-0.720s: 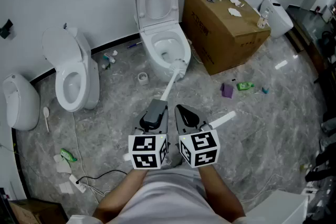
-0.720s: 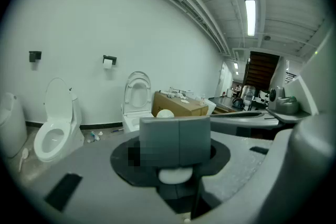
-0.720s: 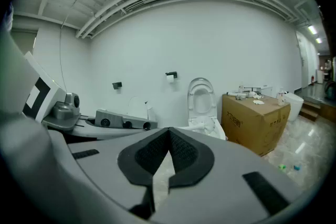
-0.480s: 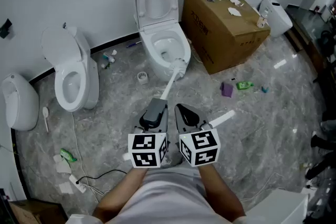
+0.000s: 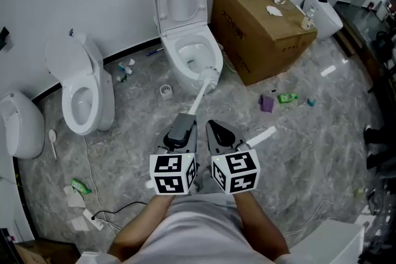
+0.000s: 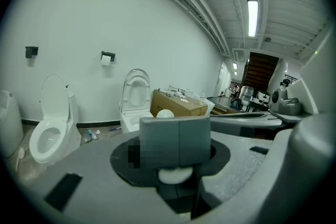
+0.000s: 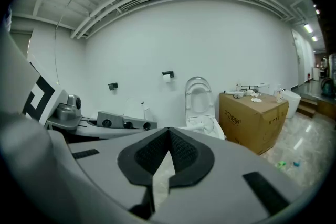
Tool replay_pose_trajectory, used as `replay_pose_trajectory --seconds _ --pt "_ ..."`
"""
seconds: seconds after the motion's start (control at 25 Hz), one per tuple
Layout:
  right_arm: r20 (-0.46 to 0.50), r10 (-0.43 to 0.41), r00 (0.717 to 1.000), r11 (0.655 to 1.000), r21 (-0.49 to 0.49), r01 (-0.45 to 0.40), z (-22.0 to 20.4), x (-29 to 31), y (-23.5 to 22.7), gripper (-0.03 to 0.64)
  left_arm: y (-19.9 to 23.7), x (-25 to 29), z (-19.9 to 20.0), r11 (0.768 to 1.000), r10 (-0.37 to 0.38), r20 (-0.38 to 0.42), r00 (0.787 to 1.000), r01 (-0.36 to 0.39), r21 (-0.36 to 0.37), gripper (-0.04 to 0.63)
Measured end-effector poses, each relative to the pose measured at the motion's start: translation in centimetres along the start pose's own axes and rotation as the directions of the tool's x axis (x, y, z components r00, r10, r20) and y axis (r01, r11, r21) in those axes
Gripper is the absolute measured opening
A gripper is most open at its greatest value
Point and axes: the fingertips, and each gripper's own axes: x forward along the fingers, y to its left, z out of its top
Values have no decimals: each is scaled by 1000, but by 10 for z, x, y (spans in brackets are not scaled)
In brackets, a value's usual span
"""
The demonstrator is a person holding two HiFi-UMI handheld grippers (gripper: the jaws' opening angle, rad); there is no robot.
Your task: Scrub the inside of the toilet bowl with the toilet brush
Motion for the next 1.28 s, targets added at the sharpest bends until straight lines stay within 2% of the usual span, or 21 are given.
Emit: replay_pose_trajectory --seconds 0.48,0.84,1.28 --pt "-33 17 999 999 37 -16 11 58 -49 0 17 71 18 999 30 -46 998 -31 -19 152" --pt "-69 38 997 996 87 -32 21 121 -128 0 17 168 39 998 59 -100 993 -62 -23 152" --pt "-123 101 987 988 128 -85 33 191 -213 0 24 266 53 989 138 -195 971 -147 -31 152"
